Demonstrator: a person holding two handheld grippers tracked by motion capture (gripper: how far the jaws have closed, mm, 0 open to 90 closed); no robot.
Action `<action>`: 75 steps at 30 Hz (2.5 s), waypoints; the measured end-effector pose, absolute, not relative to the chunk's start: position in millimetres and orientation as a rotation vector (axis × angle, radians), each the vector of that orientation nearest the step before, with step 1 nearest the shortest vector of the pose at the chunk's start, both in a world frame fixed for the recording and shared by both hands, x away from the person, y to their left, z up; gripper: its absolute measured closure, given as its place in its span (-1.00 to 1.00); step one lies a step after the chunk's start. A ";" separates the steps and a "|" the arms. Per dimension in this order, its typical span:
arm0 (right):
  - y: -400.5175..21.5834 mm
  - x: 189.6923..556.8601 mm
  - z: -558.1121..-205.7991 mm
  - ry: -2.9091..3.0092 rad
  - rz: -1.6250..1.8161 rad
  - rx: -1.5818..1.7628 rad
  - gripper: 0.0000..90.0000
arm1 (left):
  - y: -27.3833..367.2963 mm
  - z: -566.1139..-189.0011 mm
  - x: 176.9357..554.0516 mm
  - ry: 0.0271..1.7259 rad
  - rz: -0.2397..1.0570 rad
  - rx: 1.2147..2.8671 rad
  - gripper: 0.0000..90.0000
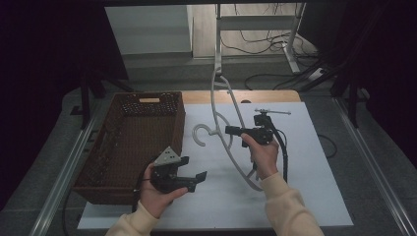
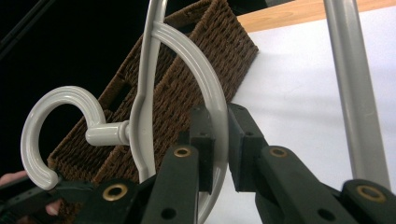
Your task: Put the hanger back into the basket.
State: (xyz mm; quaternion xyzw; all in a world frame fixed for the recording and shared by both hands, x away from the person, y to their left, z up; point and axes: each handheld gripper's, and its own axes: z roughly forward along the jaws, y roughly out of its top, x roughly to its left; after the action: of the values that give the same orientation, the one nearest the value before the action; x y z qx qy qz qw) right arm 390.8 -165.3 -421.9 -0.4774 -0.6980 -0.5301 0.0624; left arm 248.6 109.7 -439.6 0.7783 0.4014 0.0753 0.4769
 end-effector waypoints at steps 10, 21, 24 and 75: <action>-167.7 390.8 -421.6 -2.101 -1.618 -1.444 0.80 | 95.0 -448.7 257.6 0.901 0.073 1.882 -0.50; -165.9 389.5 -421.0 -2.079 -1.638 -1.438 0.80 | 75.9 -445.0 261.4 0.865 0.040 1.884 -0.50; -165.9 388.4 -420.2 -2.069 -1.649 -1.434 0.80 | 66.4 -446.6 267.9 0.871 0.018 1.877 -0.46; -185.8 388.2 -419.7 -1.925 -1.732 -1.459 0.05 | 57.4 -449.7 308.5 0.842 -0.219 1.698 0.82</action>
State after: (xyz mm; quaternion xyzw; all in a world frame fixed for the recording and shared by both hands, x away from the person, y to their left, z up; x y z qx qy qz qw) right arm 388.2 -185.8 -419.7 -0.4890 -0.6454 -0.5806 0.0847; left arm 308.5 57.4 -449.7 0.7261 0.3598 -0.0937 0.5784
